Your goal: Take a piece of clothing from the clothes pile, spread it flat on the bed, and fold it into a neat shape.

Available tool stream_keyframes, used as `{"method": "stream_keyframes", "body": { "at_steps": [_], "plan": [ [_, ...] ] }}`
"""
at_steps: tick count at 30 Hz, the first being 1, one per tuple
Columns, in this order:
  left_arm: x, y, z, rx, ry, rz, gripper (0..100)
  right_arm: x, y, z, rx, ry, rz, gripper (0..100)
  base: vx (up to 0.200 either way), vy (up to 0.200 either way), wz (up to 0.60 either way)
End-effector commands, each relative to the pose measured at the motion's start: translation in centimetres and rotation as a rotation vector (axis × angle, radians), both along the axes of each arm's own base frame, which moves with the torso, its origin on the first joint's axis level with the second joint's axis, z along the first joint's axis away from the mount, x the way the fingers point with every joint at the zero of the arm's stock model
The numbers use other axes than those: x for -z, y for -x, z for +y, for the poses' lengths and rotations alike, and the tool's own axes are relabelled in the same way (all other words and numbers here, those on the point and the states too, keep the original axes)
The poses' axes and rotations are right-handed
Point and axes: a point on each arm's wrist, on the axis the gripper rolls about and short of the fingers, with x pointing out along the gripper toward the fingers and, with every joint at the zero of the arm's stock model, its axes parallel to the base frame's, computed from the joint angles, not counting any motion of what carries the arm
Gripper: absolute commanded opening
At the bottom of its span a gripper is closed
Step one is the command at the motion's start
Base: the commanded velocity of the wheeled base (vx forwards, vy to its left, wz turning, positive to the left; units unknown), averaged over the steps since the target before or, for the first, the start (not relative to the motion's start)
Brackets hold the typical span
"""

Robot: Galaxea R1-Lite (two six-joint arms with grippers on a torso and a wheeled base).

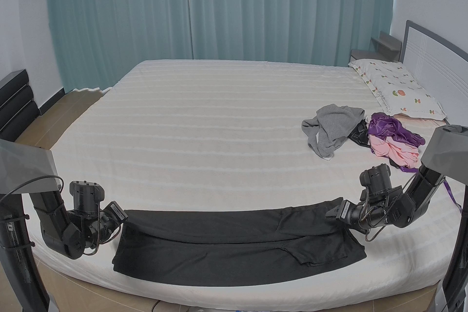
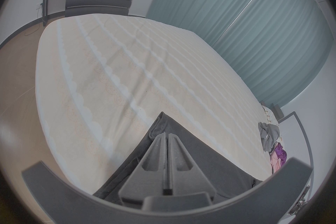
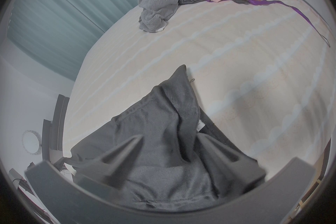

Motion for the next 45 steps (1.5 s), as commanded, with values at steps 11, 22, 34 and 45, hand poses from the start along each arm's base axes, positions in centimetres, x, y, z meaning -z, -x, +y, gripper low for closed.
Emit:
{"method": "stream_keyframes", "body": {
  "at_steps": [11, 22, 34, 45],
  "plan": [
    [0.0, 0.0, 0.0, -0.002, 0.001, -0.002, 0, 0.1, -0.7, -0.1, 0.010, -0.024, -0.005, 0, 0.000, 0.000, 0.00],
    [0.0, 0.0, 0.0, 0.000, -0.001, 0.000, 0, -0.2, -0.6, -0.6, 0.019, -0.017, -0.009, 0, 0.000, 0.000, 0.00],
    [-2.3, -3.2, 0.0, -0.002, 0.003, -0.141, 0, -3.7, -4.6, -0.8, 0.056, -0.062, -0.192, 0, 0.000, 0.000, 0.00],
    [-3.4, -5.2, 1.3, -0.060, 0.017, -0.238, 0, -4.5, -7.1, -1.4, 0.139, -0.104, -0.254, 0, 0.000, 0.000, 0.00]
  ]
}}
